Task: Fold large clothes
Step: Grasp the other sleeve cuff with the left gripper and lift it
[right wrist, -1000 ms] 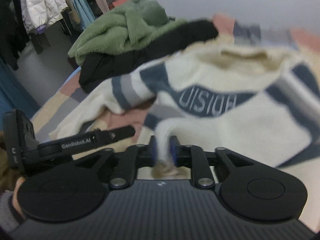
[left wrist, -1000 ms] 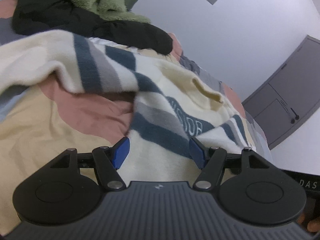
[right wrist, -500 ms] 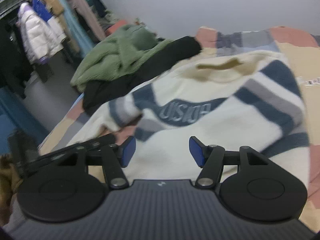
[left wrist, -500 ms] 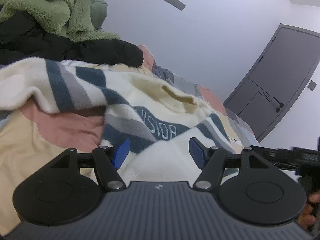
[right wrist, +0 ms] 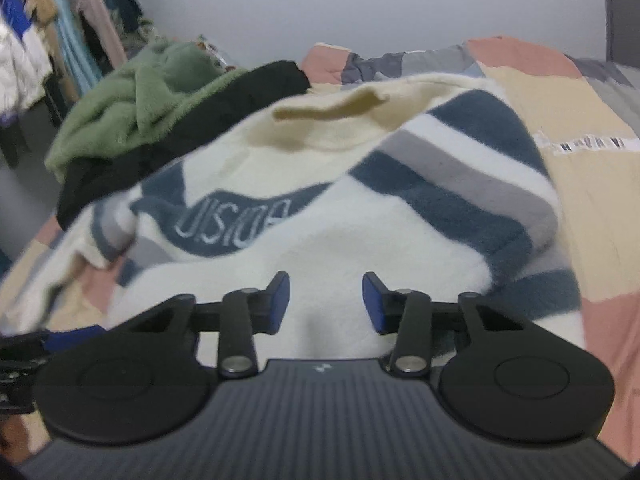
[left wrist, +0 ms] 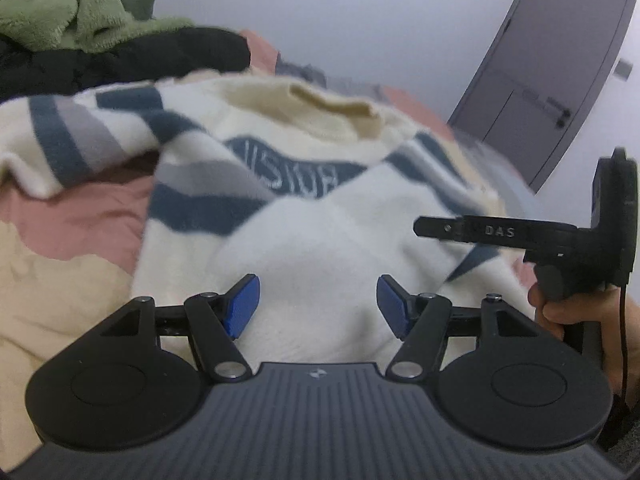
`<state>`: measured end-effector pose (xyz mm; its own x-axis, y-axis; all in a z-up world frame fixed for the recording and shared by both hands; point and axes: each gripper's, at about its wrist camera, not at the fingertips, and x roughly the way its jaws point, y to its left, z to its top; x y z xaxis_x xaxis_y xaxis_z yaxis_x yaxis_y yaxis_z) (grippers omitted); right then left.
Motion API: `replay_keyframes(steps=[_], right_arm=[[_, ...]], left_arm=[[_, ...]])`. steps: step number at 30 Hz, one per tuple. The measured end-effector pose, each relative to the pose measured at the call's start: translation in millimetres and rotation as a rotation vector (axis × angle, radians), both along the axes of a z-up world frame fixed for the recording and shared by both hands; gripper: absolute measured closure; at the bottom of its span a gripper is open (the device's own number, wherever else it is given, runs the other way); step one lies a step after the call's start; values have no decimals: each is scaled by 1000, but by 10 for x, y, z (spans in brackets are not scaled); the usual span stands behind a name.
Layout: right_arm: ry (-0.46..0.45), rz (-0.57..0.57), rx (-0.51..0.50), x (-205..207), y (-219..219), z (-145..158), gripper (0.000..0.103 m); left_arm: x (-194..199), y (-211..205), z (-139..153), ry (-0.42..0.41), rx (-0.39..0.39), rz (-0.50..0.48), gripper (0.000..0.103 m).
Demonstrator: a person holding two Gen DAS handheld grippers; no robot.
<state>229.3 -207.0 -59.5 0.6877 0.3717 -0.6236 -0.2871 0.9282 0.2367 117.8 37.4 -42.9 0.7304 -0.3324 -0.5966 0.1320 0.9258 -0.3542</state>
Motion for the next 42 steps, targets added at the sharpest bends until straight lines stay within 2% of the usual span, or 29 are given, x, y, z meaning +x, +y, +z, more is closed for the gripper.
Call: replay_keyframes(steps=[5, 8, 12, 17, 20, 23, 26, 31, 38, 42], right_arm=[[-18, 57, -145, 55, 210, -272, 60], [-18, 60, -150, 66, 209, -339, 60], [3, 49, -117, 72, 152, -309, 60], [-7, 37, -126, -8, 150, -322, 61], [-6, 20, -121, -51, 135, -315, 61], [0, 7, -112, -77, 116, -302, 61], [1, -1, -108, -109, 106, -299, 61], [4, -14, -98, -151, 81, -286, 61], [11, -22, -78, -173, 46, -268, 61], [15, -23, -67, -187, 22, -267, 61]], left_arm=[[139, -113, -213, 79, 72, 7, 34], [143, -148, -217, 76, 91, 13, 34], [114, -59, -155, 66, 34, 33, 34], [-44, 180, 49, 6, -94, 123, 33], [-137, 377, 172, -47, -128, 214, 32], [-178, 643, 210, -65, -165, 356, 32], [-176, 968, 166, -50, -241, 508, 32], [-223, 1512, -19, -27, -441, 735, 32], [-366, 2048, -311, -7, -686, 959, 32], [-331, 2281, -481, -6, -795, 1059, 32]])
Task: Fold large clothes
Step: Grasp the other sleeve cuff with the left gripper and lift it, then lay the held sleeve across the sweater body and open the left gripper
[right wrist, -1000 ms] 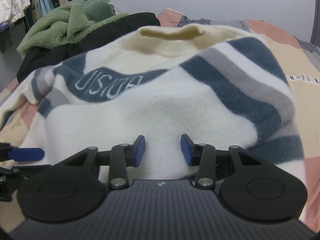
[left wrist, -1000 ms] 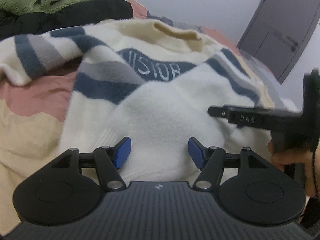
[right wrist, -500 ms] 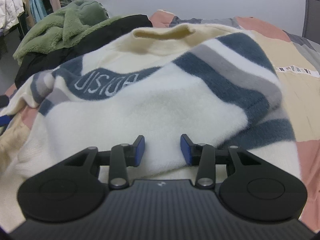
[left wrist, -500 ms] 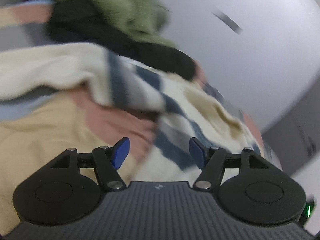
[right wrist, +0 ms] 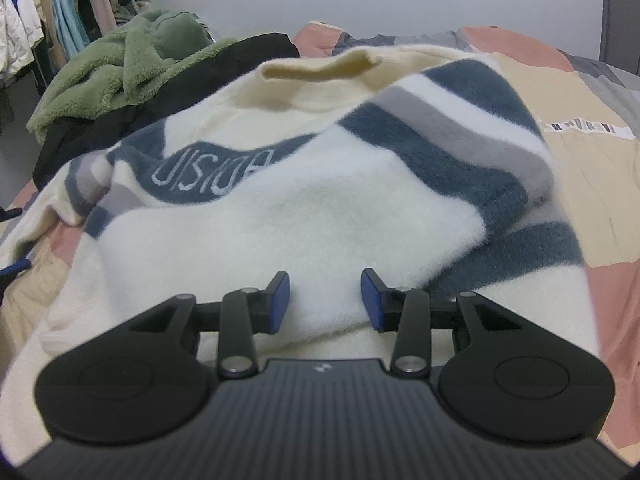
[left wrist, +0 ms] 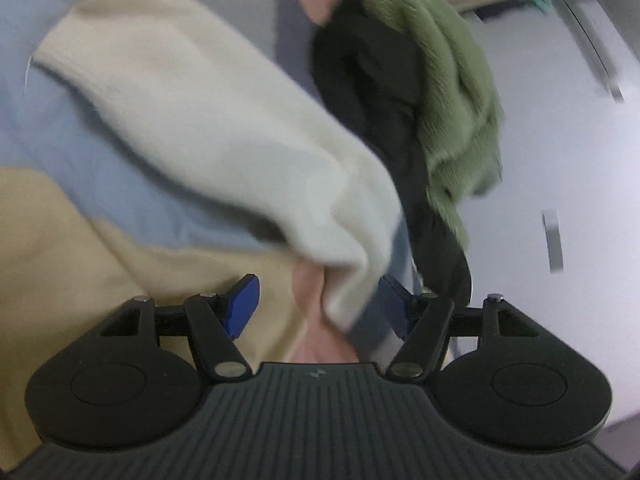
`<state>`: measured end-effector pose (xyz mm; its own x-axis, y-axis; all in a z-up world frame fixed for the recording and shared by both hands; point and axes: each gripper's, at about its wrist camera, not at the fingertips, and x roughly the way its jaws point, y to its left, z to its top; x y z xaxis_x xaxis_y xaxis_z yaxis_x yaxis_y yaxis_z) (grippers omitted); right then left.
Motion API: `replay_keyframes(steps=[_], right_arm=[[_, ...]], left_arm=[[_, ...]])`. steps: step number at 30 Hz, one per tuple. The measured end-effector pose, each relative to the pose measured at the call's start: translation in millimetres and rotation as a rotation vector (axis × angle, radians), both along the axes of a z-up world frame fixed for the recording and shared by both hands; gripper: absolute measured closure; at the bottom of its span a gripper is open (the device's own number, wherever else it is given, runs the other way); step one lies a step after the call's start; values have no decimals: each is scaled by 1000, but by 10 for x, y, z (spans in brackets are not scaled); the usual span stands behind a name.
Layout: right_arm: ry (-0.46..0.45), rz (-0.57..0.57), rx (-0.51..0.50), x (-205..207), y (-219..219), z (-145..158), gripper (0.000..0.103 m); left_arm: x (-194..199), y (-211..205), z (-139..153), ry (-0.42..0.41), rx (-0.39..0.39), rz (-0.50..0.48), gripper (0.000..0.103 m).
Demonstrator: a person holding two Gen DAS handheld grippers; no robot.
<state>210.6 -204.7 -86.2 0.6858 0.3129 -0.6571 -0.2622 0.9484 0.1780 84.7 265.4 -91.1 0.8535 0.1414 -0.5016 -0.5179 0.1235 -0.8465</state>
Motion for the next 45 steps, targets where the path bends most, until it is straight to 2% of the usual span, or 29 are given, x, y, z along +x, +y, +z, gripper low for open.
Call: replay_keyframes(steps=[4, 5, 10, 12, 13, 15, 16, 19, 22, 24, 26, 30, 34, 35, 41, 43, 45], right_arm=[[2, 2, 5, 9, -11, 4, 61], [4, 1, 9, 10, -15, 6, 61], [16, -6, 32, 32, -36, 5, 61], [14, -2, 28, 36, -26, 0, 61], [14, -1, 28, 40, -24, -1, 61], [15, -3, 33, 38, -38, -1, 61], [17, -4, 37, 37, -43, 0, 61], [22, -11, 55, 46, -58, 0, 61], [31, -26, 80, 60, -85, -3, 62], [34, -29, 87, 71, -100, -3, 62], [41, -35, 103, 86, -120, 3, 62], [42, -42, 111, 107, -138, 24, 62], [20, -48, 105, 54, -185, 79, 62], [15, -51, 106, 37, -202, 101, 62], [-11, -87, 157, -101, -430, 265, 60], [-23, -98, 180, -161, -534, 325, 60], [-35, -111, 196, -220, -624, 378, 60]], left_arm=[[-22, 279, -209, -81, -162, 109, 33], [-44, 335, -231, -88, -177, 136, 34], [-30, 590, -171, -60, -115, 231, 34], [-18, 702, -125, -2, -50, 271, 37], [3, 742, -114, 15, -25, 278, 42], [53, 844, -78, 53, 17, 283, 55], [71, 915, -49, 86, 45, 285, 72], [139, 1057, 84, 188, 156, 254, 93], [150, 1145, 324, 249, 318, 244, 94], [169, 1189, 512, 250, 381, 220, 94], [232, 1156, 788, 241, 490, 180, 94], [450, 811, 1486, 221, 742, 69, 94], [657, 155, 2185, 166, 1019, -79, 94], [695, -19, 2323, 146, 1068, -110, 94], [762, -1174, 3025, 3, 1219, -284, 94], [778, -1609, 3160, -40, 1299, -353, 94], [791, -2024, 3210, -77, 1343, -428, 94]])
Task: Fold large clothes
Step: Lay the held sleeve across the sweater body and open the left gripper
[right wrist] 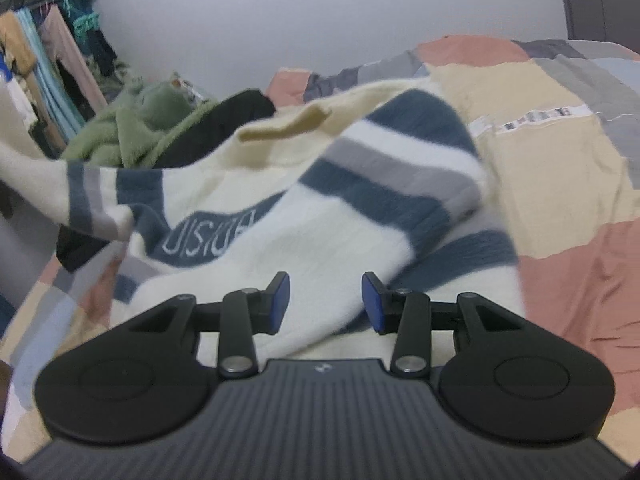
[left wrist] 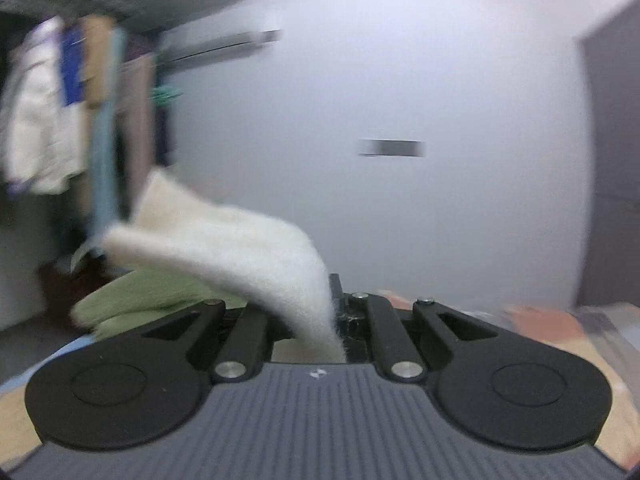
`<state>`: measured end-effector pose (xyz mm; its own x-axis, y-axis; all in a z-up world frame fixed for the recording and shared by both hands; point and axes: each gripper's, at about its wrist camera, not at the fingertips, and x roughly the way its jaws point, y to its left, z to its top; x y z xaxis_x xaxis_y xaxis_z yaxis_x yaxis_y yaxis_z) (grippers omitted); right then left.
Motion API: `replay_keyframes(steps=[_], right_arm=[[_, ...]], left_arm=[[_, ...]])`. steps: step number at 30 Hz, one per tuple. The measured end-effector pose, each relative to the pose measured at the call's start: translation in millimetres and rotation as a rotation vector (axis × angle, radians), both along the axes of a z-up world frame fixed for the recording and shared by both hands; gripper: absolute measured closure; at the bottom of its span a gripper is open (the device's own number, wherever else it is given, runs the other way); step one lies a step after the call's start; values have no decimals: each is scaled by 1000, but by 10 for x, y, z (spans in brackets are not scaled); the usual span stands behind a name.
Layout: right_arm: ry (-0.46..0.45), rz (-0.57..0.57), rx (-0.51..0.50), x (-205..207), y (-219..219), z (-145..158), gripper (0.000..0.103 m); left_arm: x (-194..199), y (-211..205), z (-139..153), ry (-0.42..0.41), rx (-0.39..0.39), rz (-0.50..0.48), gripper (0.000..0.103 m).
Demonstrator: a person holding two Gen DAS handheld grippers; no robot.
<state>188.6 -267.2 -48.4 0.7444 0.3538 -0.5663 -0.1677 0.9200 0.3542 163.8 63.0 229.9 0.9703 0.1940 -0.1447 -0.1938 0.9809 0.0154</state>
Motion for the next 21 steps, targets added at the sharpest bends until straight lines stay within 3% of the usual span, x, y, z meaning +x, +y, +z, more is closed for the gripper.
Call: replay_keyframes(steps=[4, 9, 17, 21], right_arm=[[-7, -35, 53, -98, -209, 65, 59], [-20, -80, 135, -209, -522, 131, 59], [-19, -142, 273, -296, -926, 138, 58], [-17, -136, 283, -295, -955, 104, 58]], left_arm=[[15, -803, -155, 42, 71, -132, 94], [-3, -1528, -678, 153, 136, -300, 94], [57, -2084, -1724, 393, 139, -391, 93], [100, -2017, -2201, 488, 88, -385, 93]])
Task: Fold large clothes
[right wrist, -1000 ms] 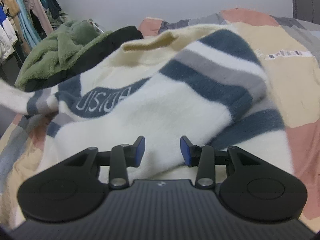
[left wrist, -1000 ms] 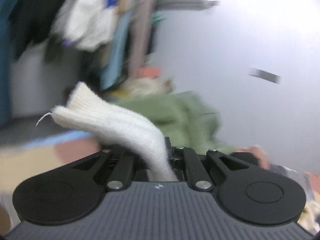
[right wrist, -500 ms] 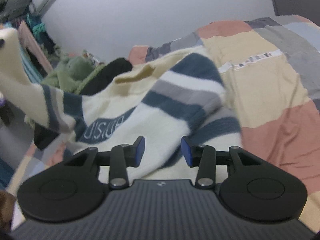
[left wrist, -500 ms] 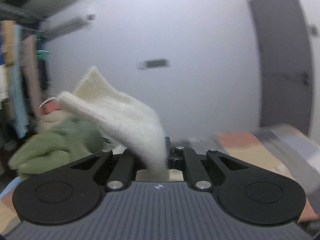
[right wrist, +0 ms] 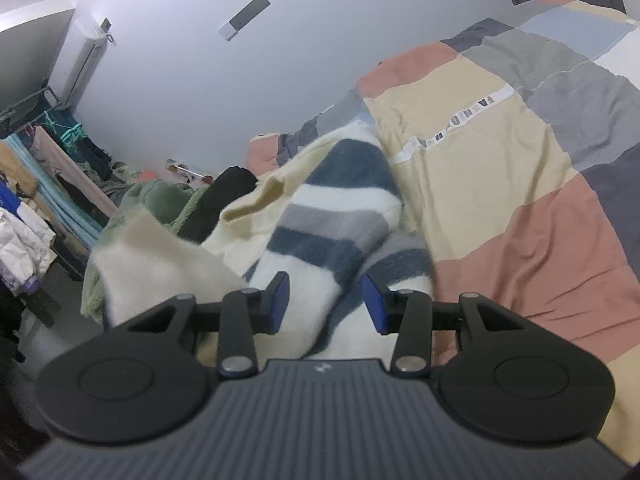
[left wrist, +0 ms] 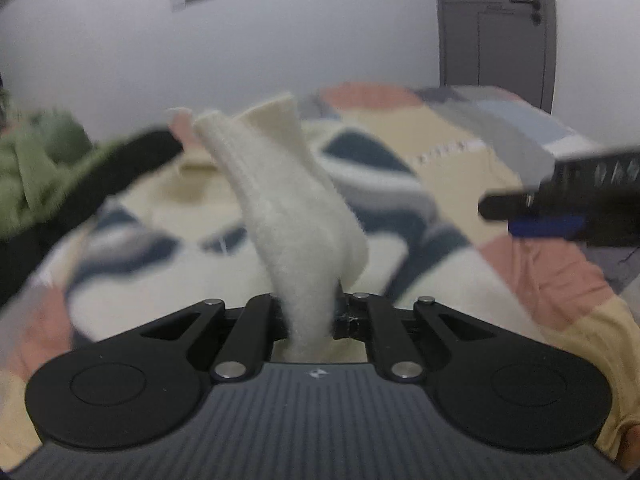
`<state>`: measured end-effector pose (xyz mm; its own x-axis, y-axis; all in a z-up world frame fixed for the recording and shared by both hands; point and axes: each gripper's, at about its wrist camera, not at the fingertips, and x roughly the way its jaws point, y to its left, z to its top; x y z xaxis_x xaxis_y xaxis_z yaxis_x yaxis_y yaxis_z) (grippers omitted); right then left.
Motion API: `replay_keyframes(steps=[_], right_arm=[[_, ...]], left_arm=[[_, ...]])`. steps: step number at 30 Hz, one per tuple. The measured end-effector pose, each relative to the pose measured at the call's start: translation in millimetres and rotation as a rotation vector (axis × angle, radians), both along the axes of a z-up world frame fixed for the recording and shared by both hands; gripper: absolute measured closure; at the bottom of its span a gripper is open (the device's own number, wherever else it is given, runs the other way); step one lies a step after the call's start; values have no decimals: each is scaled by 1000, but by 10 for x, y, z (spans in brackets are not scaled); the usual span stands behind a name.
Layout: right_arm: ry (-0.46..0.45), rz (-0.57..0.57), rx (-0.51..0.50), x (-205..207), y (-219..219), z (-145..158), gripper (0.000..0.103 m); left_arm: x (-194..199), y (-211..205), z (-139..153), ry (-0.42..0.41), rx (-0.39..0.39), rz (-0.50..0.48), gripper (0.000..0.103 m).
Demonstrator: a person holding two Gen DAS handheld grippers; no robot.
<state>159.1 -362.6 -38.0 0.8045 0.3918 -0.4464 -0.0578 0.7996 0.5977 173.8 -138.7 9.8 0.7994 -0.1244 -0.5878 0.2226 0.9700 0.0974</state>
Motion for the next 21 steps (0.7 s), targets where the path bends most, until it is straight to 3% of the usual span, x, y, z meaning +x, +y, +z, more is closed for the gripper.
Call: replay_keyframes(steps=[4, 6, 8, 9, 13, 18, 21], right_arm=[[1, 14, -7, 11, 10, -38, 58], [1, 11, -1, 12, -2, -44, 58], [-2, -5, -13, -3, -4, -36, 58], [-6, -3, -11, -4, -5, -35, 58], [5, 22, 10, 15, 39, -63, 58], [-7, 58, -55, -23, 235, -19, 58], [1, 107, -51, -46, 342, -12, 47]], left_arm=[[13, -60, -227, 107, -59, 20, 92], [67, -5, -293, 181, -80, 13, 77], [7, 102, -278, 211, -121, -21, 38], [-44, 139, -265, 206, -131, -17, 33], [-115, 362, -107, 267, -240, 0, 30], [-263, 669, 50, 333, -345, 33, 26], [-410, 885, 128, 348, -420, 30, 23]])
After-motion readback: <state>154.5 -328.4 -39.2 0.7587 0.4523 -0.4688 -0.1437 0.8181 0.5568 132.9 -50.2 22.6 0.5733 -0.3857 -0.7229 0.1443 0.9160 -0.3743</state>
